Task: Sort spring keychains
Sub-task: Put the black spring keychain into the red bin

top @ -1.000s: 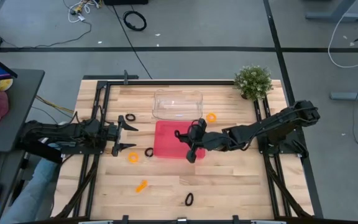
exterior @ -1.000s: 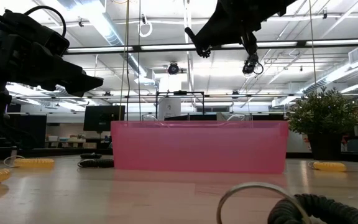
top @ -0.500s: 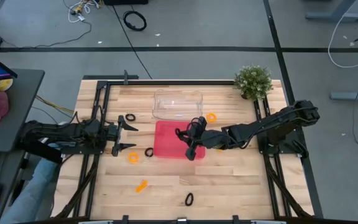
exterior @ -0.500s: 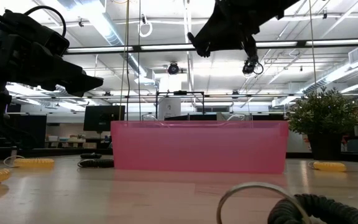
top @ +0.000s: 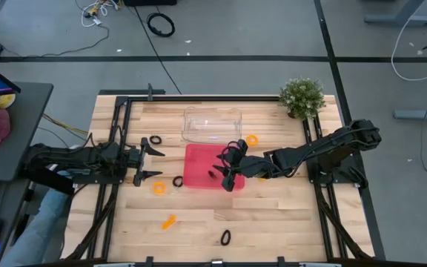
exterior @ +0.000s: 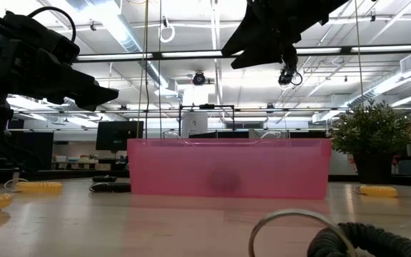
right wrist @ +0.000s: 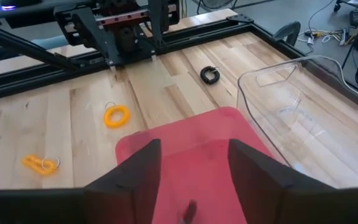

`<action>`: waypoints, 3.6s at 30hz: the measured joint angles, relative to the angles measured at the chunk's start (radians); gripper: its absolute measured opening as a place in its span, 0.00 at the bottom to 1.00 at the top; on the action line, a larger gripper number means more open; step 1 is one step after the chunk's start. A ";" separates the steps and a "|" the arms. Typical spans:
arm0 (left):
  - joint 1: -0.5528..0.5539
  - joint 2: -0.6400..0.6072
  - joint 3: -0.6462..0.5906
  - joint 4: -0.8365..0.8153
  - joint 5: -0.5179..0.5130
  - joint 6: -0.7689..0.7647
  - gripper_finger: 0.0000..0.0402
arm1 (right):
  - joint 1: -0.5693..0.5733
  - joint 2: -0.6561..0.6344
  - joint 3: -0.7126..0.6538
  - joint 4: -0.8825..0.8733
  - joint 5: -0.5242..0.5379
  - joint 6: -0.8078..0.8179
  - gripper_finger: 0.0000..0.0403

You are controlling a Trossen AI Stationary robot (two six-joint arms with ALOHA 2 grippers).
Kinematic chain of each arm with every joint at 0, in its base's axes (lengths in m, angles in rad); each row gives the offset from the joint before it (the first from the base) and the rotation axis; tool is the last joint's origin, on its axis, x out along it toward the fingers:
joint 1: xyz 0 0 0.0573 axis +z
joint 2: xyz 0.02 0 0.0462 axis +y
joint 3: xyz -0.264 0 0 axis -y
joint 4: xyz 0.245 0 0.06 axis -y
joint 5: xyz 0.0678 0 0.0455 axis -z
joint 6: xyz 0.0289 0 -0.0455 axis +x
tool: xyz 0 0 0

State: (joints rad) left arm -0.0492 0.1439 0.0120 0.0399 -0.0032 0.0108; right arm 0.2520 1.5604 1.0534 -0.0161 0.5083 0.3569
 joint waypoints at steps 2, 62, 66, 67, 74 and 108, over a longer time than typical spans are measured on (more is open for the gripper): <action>0.000 0.000 0.000 0.000 0.000 0.000 0.84 | 0.000 0.000 0.000 -0.001 0.000 -0.006 0.51; 0.000 0.000 0.000 -0.002 0.000 0.000 0.84 | 0.365 0.360 0.602 -0.432 -0.169 -0.302 0.54; 0.000 0.000 0.000 -0.001 0.000 0.000 0.84 | 0.365 0.413 0.602 -0.459 -0.242 -0.237 0.54; 0.000 0.000 0.000 -0.001 0.000 0.000 0.84 | 0.365 0.427 0.602 -0.460 -0.252 -0.233 0.54; 0.000 0.000 0.000 0.000 0.000 0.000 0.84 | 0.366 0.522 0.602 -0.473 -0.311 -0.228 0.54; 0.000 0.000 0.000 0.000 0.000 0.000 0.84 | 0.367 0.716 0.607 -0.642 -0.355 -0.106 0.23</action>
State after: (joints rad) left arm -0.0490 0.1437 0.0124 0.0398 -0.0032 0.0106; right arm 0.6189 2.2768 1.6602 -0.6586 0.1530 0.2510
